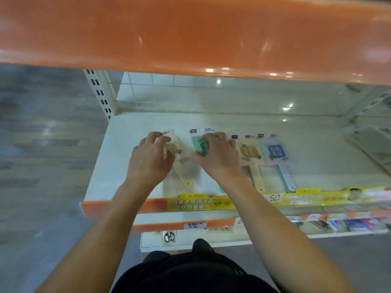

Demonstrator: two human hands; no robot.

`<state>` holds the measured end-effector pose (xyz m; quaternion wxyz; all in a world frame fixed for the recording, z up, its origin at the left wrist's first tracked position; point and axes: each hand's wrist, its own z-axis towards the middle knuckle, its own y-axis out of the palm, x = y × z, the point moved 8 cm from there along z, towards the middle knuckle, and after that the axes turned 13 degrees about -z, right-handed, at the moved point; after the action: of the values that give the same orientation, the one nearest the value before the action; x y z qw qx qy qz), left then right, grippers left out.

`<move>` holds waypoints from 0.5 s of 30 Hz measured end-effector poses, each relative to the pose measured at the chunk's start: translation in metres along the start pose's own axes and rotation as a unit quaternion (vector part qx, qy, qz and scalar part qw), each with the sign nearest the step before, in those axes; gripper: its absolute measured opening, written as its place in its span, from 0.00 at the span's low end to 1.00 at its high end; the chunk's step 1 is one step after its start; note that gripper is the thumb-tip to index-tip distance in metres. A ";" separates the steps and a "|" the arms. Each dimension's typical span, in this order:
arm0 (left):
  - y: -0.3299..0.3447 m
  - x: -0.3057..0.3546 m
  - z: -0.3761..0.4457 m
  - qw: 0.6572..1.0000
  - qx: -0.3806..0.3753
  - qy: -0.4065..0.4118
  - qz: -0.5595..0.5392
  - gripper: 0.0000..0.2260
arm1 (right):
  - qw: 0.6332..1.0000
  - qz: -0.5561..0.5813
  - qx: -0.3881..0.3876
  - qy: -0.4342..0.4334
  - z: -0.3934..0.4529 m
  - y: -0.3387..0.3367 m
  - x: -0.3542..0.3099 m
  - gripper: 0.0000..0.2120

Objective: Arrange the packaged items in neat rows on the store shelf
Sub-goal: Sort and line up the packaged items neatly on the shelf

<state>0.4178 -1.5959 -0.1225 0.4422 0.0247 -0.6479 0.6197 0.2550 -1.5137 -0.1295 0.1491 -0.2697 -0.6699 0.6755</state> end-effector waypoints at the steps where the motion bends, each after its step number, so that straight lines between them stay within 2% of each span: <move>1: 0.001 0.002 0.001 1.000 -0.002 0.003 0.000 0.17 | 1.000 -0.005 0.005 0.004 0.000 -0.002 0.003 0.26; 9: 0.009 0.005 0.009 1.000 -0.008 0.018 -0.002 0.17 | 0.998 -0.037 0.020 0.038 0.006 -0.001 0.016 0.25; 15: 0.013 0.009 0.011 1.000 -0.010 0.024 -0.004 0.16 | 0.996 -0.086 -0.005 0.030 0.006 0.013 0.021 0.28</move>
<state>0.3986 -1.5969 -0.1256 0.4599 0.0080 -0.6437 0.6116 0.2368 -1.5077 -0.1456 0.2248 -0.2321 -0.6893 0.6484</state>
